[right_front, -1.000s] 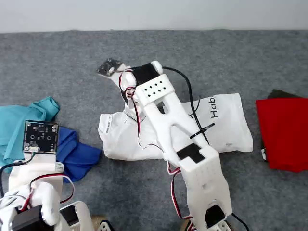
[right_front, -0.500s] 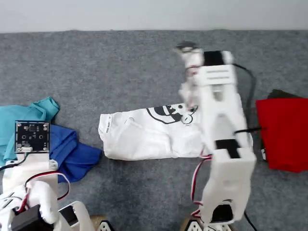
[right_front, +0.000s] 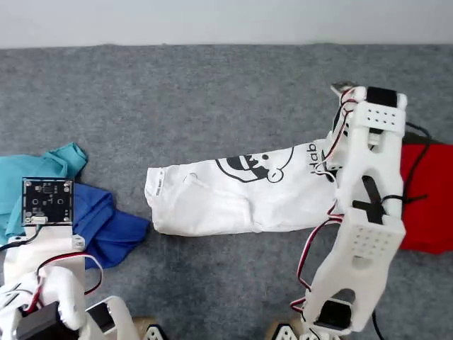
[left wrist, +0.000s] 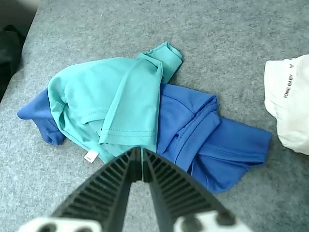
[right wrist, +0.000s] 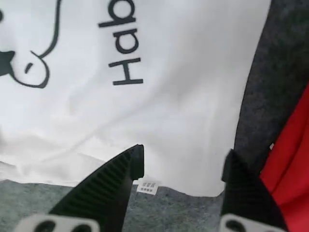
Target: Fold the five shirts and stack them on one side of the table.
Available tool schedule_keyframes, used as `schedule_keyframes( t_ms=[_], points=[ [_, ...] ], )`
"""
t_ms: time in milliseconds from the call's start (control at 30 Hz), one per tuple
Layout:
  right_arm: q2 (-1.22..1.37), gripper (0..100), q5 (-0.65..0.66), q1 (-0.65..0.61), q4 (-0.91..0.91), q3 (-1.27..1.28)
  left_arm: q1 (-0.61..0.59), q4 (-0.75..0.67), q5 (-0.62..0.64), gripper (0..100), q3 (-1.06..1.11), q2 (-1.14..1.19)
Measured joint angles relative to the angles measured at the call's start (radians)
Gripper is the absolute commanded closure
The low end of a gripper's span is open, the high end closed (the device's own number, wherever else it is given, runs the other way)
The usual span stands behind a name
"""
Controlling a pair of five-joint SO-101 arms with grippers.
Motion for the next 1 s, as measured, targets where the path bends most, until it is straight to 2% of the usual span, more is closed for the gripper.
schedule_keyframes(
  t_ms=[333, 400, 533, 567, 700, 1000],
  points=[
    [0.153, 71.4, -0.014, 0.008, -0.127, 0.0, 0.0, 0.0, 0.0, 98, 0.0, 0.0],
    [0.192, 77.4, -0.029, 0.008, -0.137, 0.0, 0.0, 0.0, 0.0, 98, 0.0, 0.0],
    [0.207, 98.1, -0.034, 0.017, -0.138, -0.017, 0.0, 0.0, 0.0, 98, 0.0, 0.0],
    [0.206, 99.5, -0.034, 0.02, -0.14, -0.018, 0.0, 0.0, 0.0, 98, 0.0, 0.0],
    [0.206, 98.9, -0.034, 0.028, -0.14, -0.015, 0.0, 0.0, 0.0, 98, 0.0, 0.0],
    [0.069, 98.8, 0.091, 0.009, -0.031, -0.003, 0.0, 0.0, 0.0, 98, 0.0, 0.0]
  ],
)
